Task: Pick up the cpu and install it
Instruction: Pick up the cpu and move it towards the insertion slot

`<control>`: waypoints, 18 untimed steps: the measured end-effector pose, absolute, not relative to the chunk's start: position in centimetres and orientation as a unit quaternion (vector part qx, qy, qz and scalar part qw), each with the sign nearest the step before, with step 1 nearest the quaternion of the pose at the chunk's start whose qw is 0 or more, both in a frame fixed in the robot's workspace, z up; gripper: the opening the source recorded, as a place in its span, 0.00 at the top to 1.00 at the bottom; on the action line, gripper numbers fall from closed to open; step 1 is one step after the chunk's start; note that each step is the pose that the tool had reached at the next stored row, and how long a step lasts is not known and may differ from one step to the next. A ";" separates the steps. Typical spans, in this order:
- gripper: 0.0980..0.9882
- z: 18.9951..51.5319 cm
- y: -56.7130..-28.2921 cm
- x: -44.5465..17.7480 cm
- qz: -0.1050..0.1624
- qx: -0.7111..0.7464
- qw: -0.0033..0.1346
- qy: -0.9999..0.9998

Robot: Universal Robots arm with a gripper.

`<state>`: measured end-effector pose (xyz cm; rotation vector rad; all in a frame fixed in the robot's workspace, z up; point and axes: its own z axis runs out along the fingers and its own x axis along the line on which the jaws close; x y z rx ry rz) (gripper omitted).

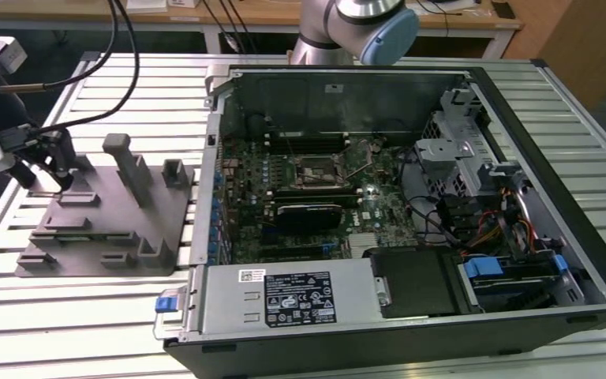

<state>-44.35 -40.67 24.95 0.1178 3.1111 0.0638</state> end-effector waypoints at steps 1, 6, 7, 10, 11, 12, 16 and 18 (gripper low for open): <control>0.50 25.1 -40.7 -44.3 0.020 0.038 0.014 0.999; 0.50 25.6 -40.7 -44.3 0.021 0.038 0.014 0.999; 0.50 25.7 -40.7 -44.3 0.021 0.038 0.014 0.999; 0.50 26.2 -40.7 -44.3 0.021 0.038 0.014 0.999; 0.50 26.3 -40.7 -44.3 0.021 0.038 0.014 0.999; 0.50 26.4 -40.7 -44.3 0.021 0.038 0.014 0.999; 0.50 27.1 -40.7 -44.3 0.021 0.038 0.014 0.999; 0.50 27.3 -40.7 -44.3 0.021 0.038 0.014 0.999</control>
